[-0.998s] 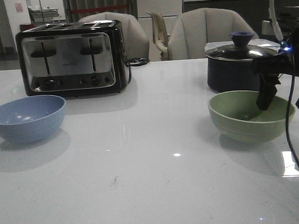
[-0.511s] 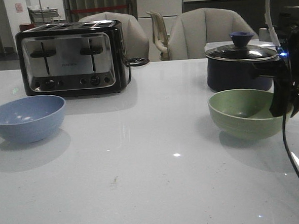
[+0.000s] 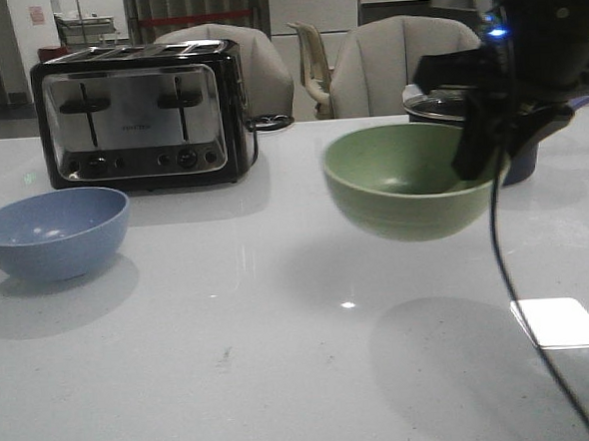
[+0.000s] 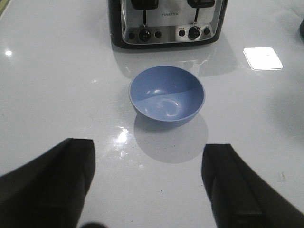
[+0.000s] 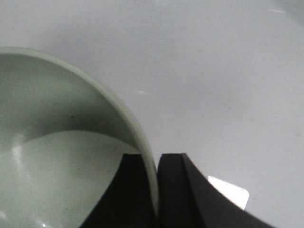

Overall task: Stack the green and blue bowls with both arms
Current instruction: 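Lift the green bowl and carry it toward the table center, then set the green bowl down, open the right gripper and withdraw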

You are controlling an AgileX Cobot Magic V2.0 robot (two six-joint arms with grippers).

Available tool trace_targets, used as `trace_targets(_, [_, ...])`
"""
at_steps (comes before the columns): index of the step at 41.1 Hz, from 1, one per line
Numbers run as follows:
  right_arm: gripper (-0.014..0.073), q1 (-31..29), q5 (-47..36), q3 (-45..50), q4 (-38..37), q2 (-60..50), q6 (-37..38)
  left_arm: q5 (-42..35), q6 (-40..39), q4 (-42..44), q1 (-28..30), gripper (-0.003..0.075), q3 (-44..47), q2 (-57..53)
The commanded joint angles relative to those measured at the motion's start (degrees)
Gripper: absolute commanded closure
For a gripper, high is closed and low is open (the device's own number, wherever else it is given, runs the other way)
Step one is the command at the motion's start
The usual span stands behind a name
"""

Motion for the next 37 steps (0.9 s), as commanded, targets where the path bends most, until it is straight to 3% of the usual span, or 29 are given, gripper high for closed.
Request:
trace_targets(1, [0.0553, 4.98, -1.75, -1.43, 1.28, -2.23, -0.69, -4.77, 0.18, -0.76, -0.31, 0.0188, -1.69, 0.33])
trace_targets(13, [0.0547, 14.09, -5.57, -1.43, 1.28, 3.57, -0.69, -4.67, 0.18, -0.76, -0.31, 0.0188, -1.69, 0.33])
trace_targets(14, [0.0473, 14.21, -5.74, -1.5, 1.22, 5.66, -0.69, -4.67, 0.18, -0.76, -0.31, 0.0188, -1.69, 0.33])
trace_targets(20, [0.0262, 14.21, -5.88, -1.5, 1.03, 6.28, -0.69, -4.67, 0.18, -0.76, -0.31, 0.0188, -1.69, 0.33])
trace_targets(25, [0.0134, 14.21, -6.13, -1.63, 0.89, 5.09, -0.69, -4.67, 0.18, -0.76, -0.31, 0.0188, -1.69, 0.33])
trace_targets(37, [0.013, 14.21, -6.21, 0.91, -2.22, -8.34, -0.74, -4.67, 0.18, -0.76, -0.31, 0.0188, -1.69, 0.33])
